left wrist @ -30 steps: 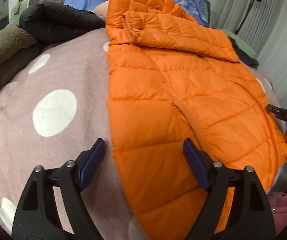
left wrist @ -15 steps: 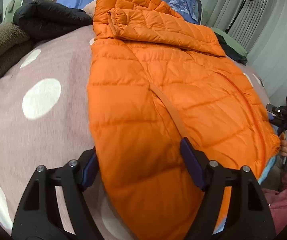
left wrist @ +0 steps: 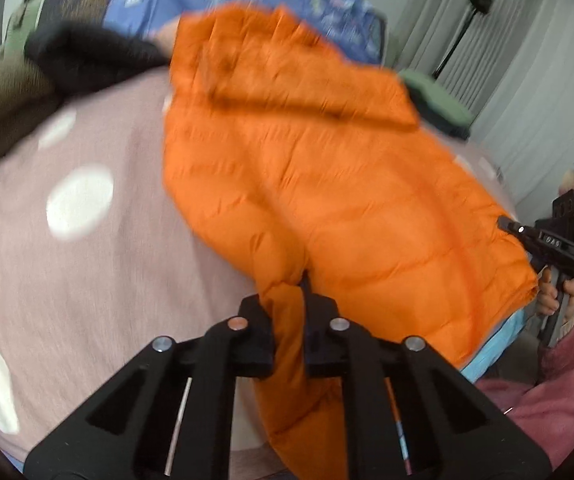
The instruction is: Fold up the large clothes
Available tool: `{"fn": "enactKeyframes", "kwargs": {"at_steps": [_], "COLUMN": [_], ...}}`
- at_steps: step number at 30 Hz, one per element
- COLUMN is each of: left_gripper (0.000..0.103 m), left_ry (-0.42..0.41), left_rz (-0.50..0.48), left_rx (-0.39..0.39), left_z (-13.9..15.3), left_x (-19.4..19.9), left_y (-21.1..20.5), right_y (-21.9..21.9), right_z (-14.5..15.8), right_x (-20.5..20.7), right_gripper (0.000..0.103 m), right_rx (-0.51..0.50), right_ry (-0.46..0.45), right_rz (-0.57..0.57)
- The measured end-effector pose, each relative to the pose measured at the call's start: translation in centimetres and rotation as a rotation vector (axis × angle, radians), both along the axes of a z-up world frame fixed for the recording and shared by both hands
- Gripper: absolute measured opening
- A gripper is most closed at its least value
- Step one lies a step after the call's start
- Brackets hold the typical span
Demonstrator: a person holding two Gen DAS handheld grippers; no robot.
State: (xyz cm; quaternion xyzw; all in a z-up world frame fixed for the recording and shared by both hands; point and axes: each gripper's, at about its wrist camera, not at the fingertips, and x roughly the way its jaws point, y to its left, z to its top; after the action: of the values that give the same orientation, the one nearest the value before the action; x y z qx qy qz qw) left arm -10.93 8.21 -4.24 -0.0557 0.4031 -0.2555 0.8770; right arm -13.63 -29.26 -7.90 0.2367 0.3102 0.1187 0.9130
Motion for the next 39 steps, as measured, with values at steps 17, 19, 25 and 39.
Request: {"fn": "enactKeyframes", "kwargs": {"at_steps": [17,19,25,39], "left_gripper": [0.012,0.013,0.014,0.026], "left_ry": [-0.337,-0.326,-0.313,-0.141], "left_rz": [-0.036,-0.019,0.034,0.198], "left_rx": [-0.164,-0.149,-0.086,-0.002], "left_z": [12.1,11.7,10.8,4.3], "left_x": [-7.3,-6.4,-1.5,11.8], "left_y": [0.9,0.8,0.2,-1.3], "right_y": [-2.8,-2.9,-2.3,-2.3], "right_z": [10.6,10.4,9.7,7.8], "right_x": [-5.4,-4.0,1.4,8.7], "right_gripper": [0.002,0.002,0.002,0.048], "right_rx": [-0.092,-0.104,-0.146,-0.237], "right_ry": [-0.282,-0.269,-0.238,-0.182], "right_rz": [-0.104,-0.117,-0.147,-0.244]}}
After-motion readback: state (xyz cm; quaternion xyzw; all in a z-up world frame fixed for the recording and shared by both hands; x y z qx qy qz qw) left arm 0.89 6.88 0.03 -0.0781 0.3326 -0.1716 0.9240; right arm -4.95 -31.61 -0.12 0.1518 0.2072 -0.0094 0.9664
